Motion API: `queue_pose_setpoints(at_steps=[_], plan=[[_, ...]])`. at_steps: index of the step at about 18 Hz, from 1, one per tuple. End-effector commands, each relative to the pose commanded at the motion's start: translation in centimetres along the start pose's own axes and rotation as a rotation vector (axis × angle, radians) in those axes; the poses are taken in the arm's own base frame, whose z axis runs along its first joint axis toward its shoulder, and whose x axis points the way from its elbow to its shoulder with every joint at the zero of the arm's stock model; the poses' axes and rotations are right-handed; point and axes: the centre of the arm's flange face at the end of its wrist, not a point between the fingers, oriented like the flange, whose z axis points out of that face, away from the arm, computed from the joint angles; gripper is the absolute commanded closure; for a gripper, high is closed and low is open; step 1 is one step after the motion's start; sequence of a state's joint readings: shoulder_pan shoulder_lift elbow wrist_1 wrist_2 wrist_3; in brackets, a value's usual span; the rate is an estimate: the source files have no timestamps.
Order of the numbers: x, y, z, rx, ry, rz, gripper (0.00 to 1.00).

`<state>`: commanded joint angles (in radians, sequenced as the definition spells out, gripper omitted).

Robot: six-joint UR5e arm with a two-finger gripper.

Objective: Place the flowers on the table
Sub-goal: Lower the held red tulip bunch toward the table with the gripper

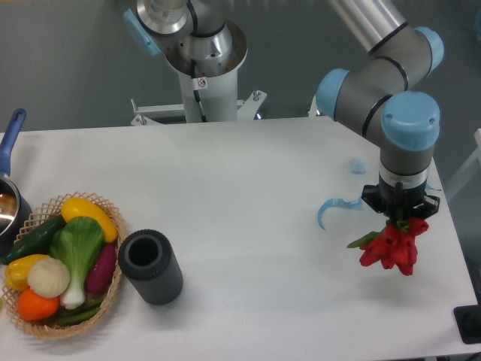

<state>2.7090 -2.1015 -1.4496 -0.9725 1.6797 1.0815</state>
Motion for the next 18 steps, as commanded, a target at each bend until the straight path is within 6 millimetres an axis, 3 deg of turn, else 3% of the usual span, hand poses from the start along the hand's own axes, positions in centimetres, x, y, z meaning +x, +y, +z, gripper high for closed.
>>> queue_pose_setpoints(at_steps=[10,15,18], plan=[[0.4,-1.0,1.6,-0.014,0.015,0.007,0.92],[1.6,-4.9,2.5,-0.049,-0.017,-0.042,0.92],[1.6,-5.5,3.4,-0.062,-0.019,-0.074,0.9]])
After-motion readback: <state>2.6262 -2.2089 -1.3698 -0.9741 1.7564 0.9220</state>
